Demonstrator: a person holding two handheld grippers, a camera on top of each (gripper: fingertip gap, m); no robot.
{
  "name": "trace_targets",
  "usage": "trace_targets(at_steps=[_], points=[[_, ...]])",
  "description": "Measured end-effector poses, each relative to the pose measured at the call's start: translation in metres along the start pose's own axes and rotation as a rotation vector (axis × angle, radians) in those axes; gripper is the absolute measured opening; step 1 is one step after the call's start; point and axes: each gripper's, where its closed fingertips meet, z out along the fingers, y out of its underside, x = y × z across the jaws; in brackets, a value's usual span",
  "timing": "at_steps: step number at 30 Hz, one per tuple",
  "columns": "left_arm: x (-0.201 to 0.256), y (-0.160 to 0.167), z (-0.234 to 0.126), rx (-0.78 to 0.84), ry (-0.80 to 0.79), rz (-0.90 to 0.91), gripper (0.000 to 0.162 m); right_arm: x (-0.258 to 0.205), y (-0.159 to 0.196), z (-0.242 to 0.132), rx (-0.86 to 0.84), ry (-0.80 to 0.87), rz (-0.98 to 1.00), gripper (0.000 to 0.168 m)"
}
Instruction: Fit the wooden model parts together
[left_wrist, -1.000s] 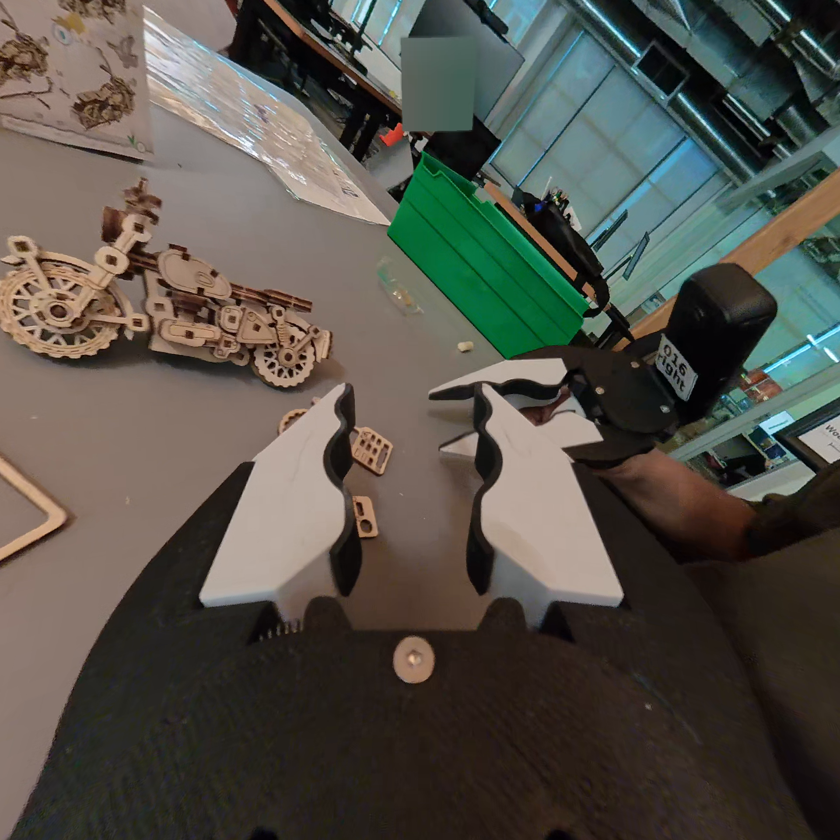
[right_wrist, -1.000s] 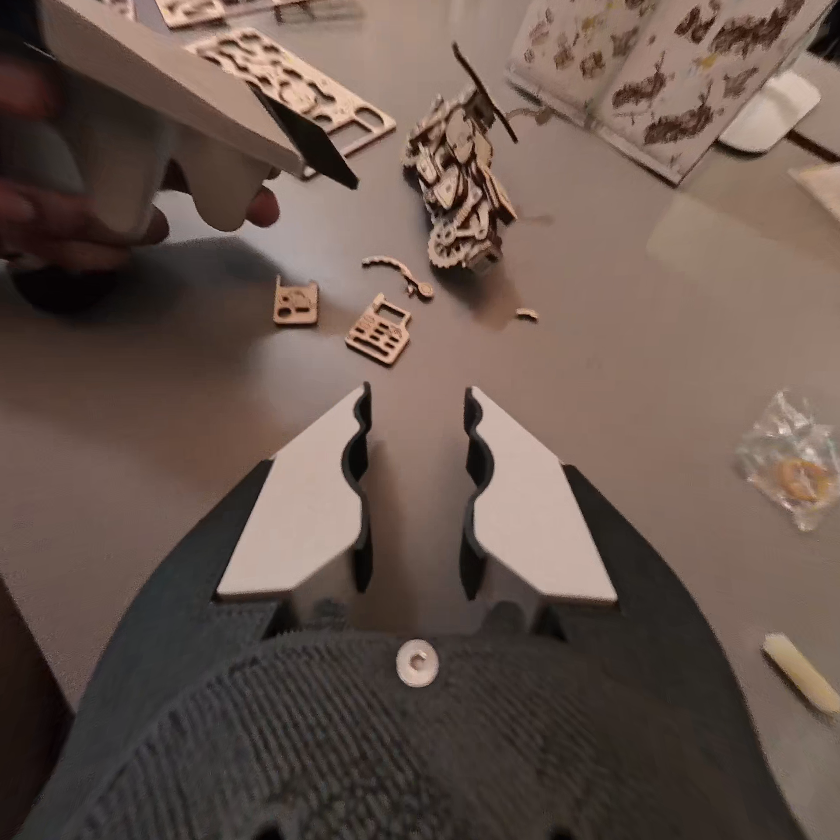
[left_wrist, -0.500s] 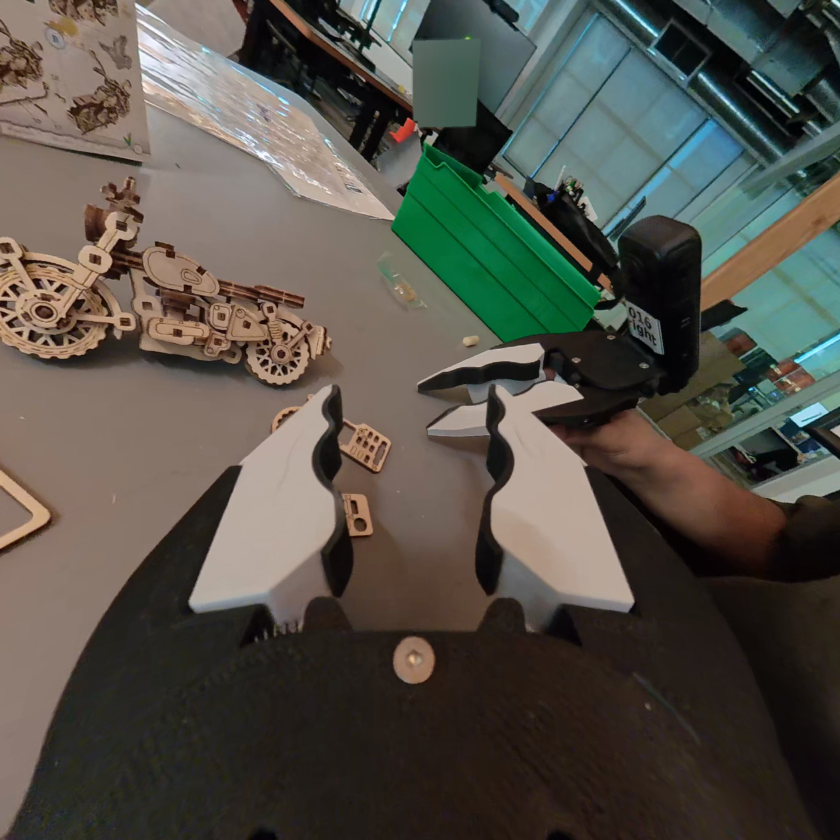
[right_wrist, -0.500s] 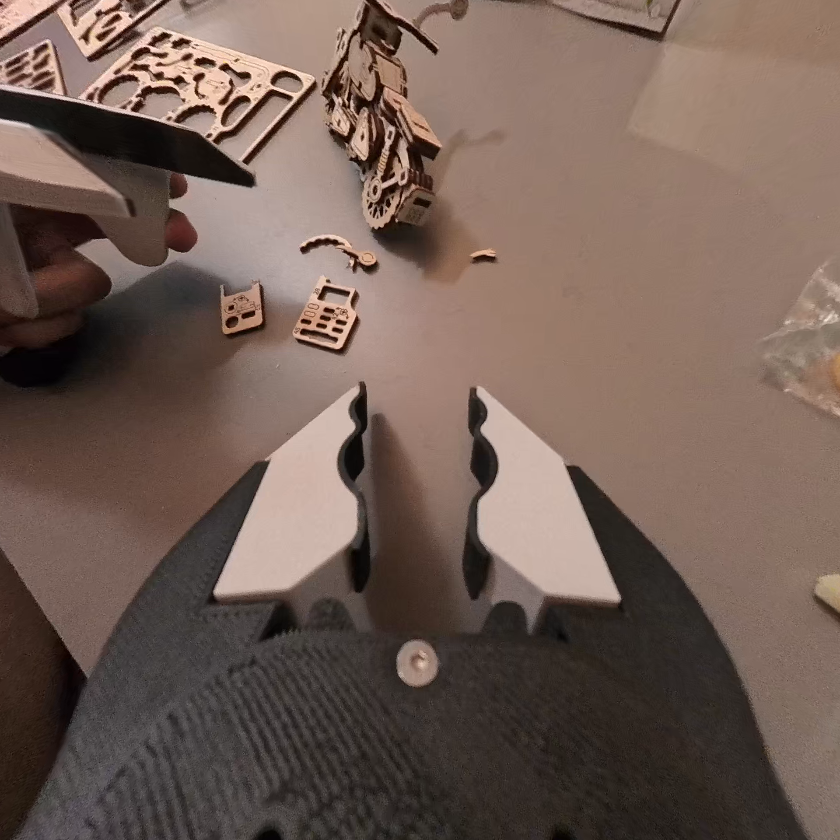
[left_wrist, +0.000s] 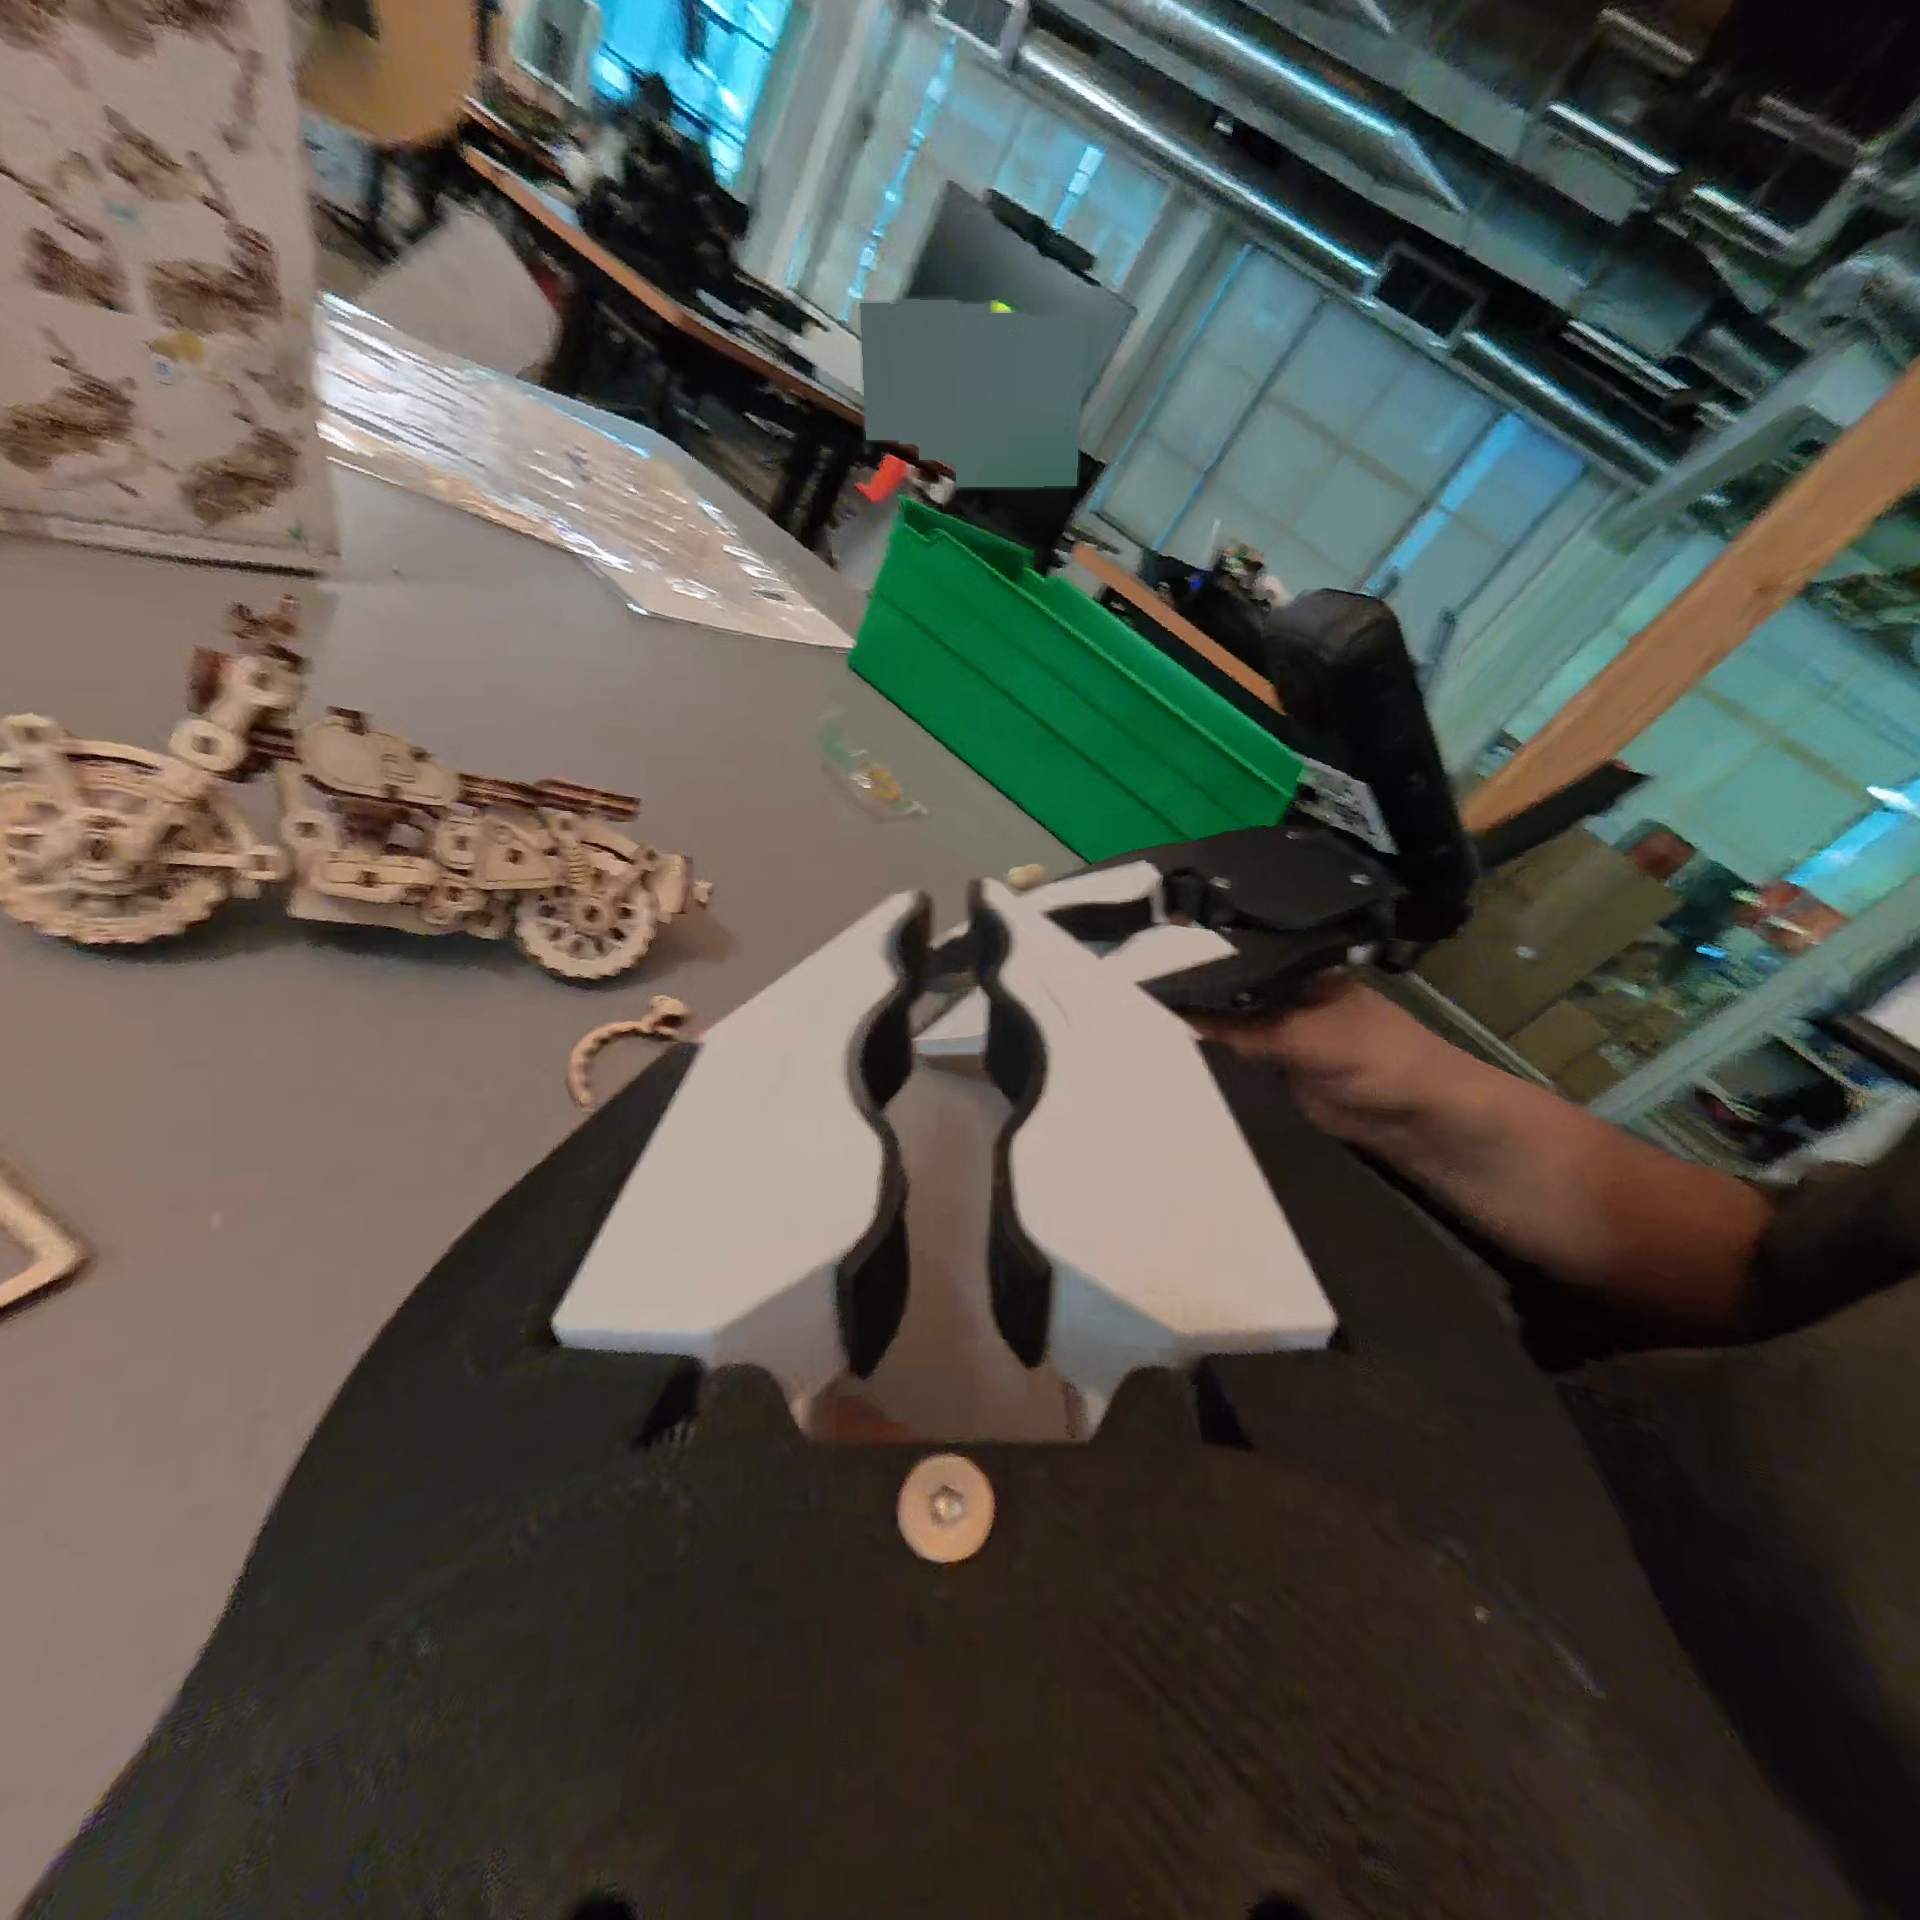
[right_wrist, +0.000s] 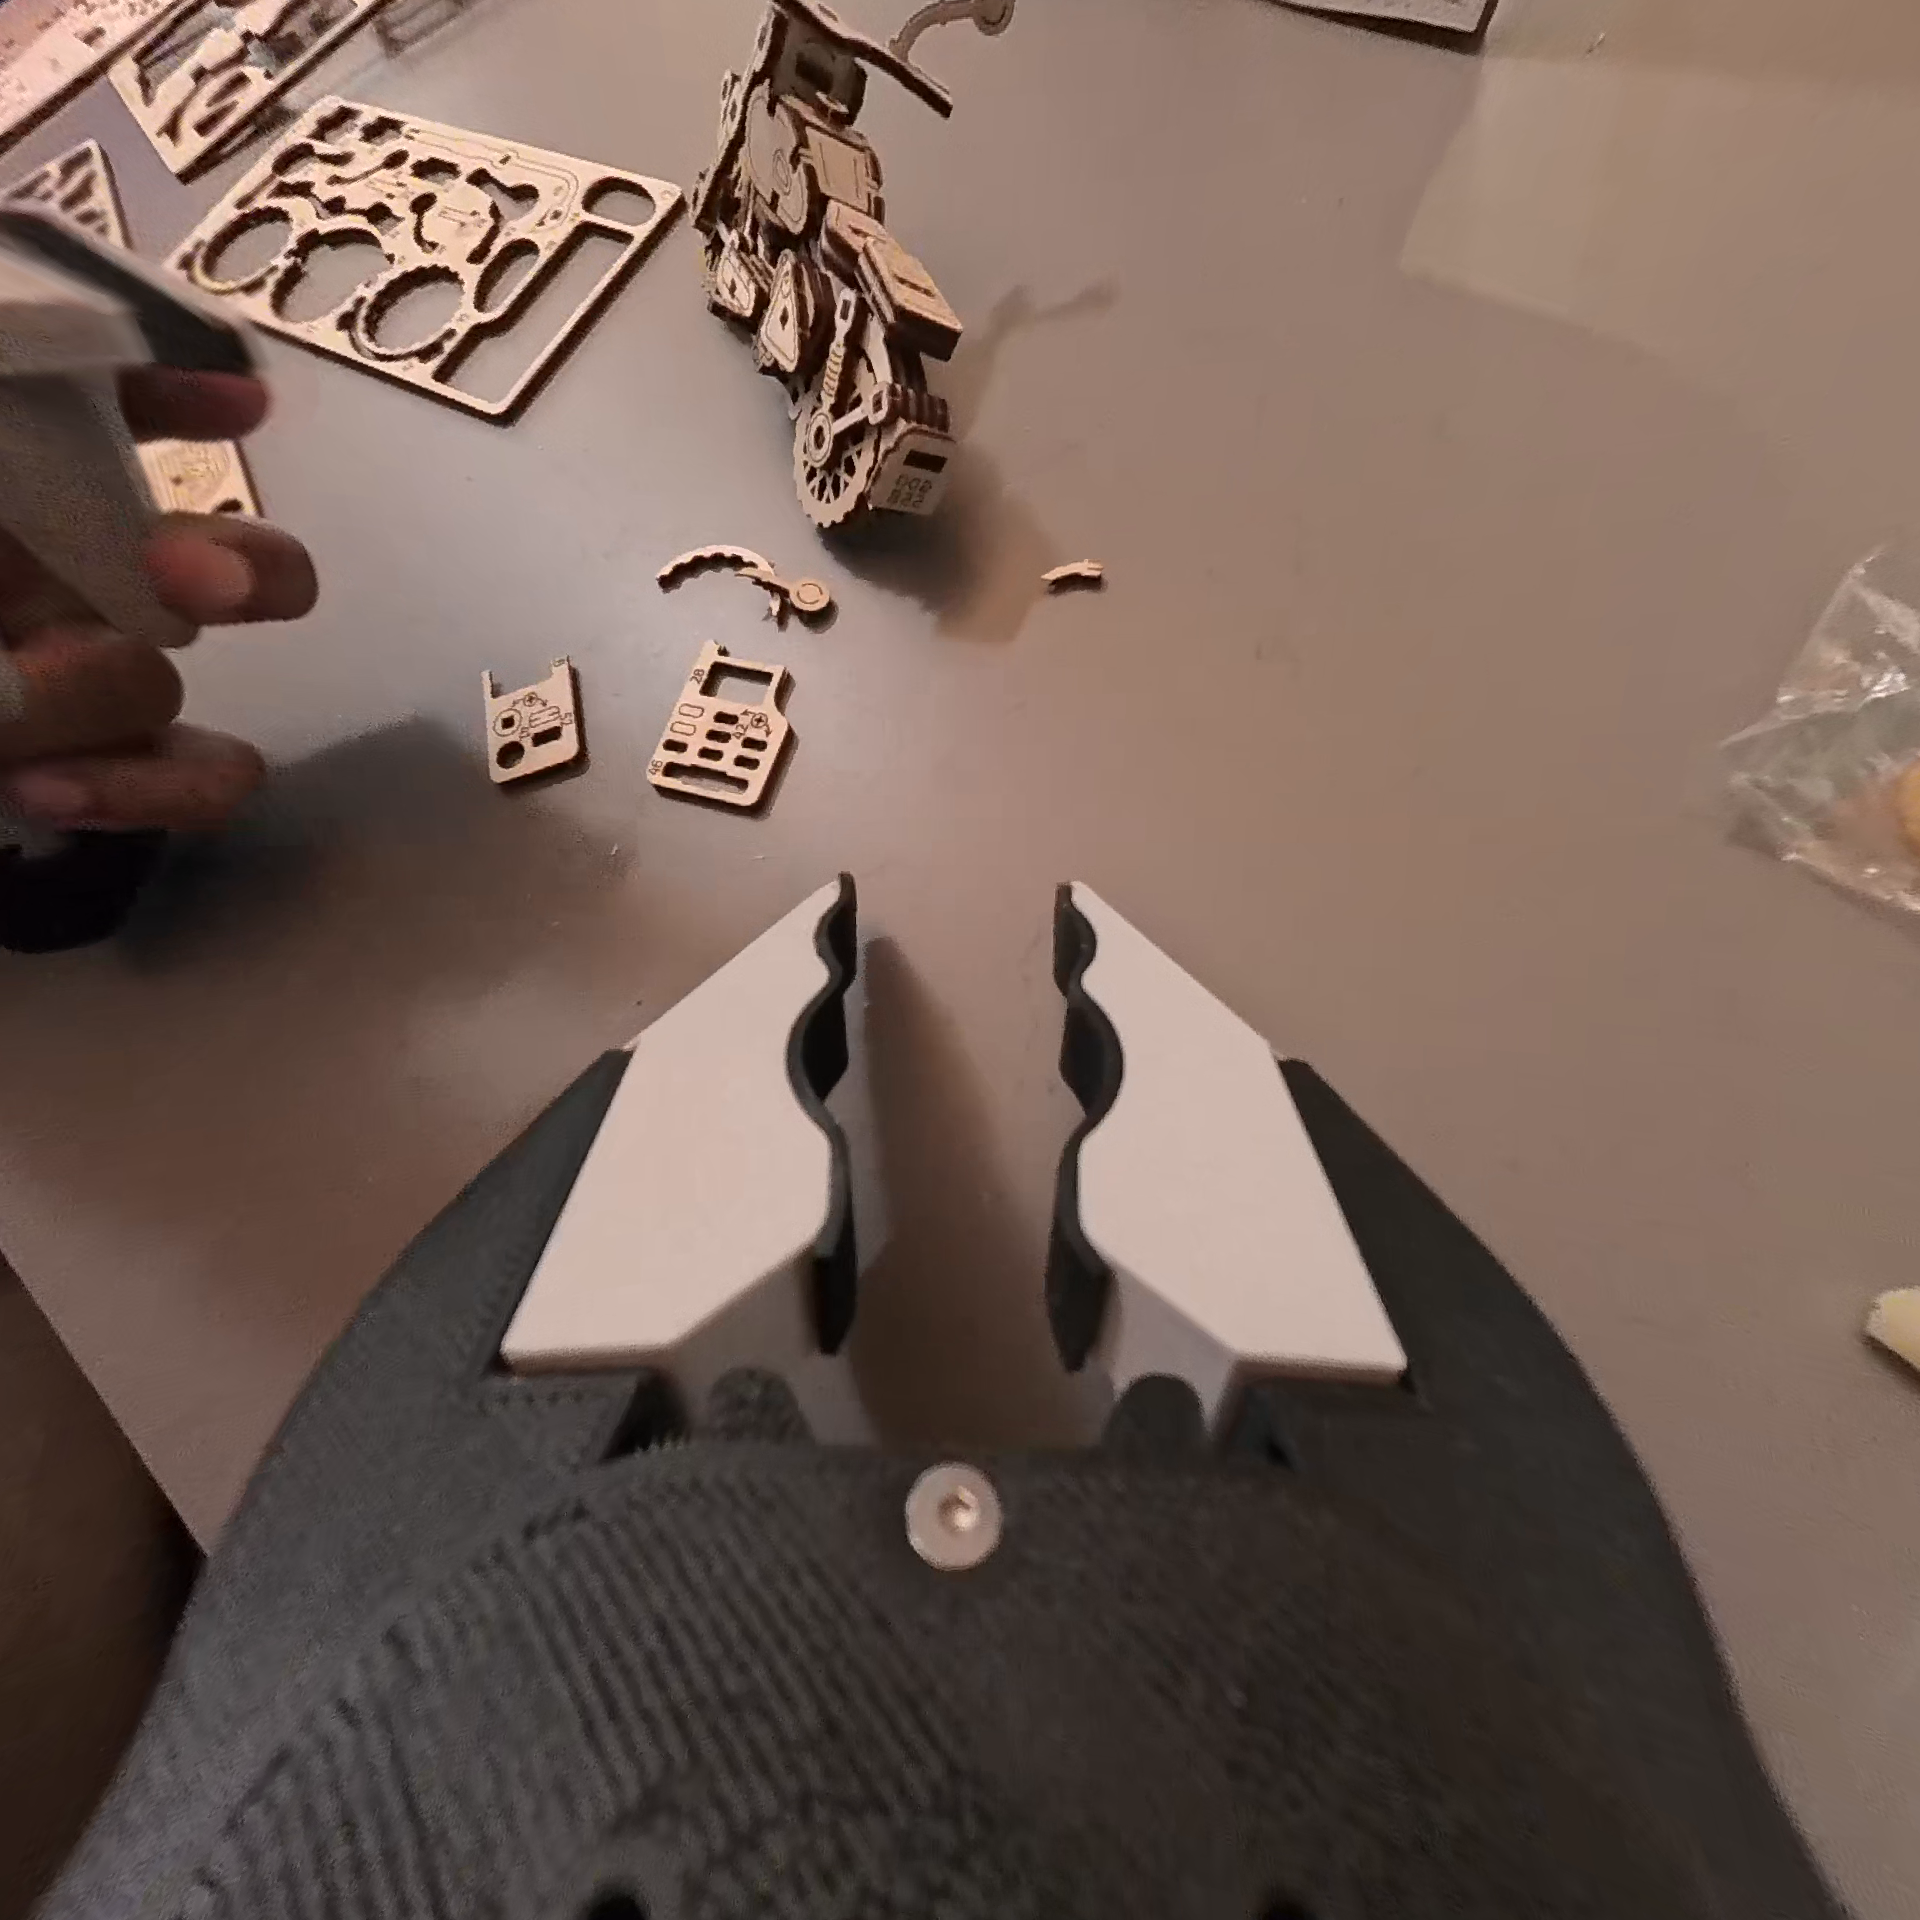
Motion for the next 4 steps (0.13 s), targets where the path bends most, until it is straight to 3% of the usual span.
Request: trace_targets(at_steps=[4], points=[[-0.0042,-0.0024,-0.0024,0.022,-0.093,0.127,0.0,-0.0003,0.0001,0.0001,-0.001,0.003,-0.007,0.038]])
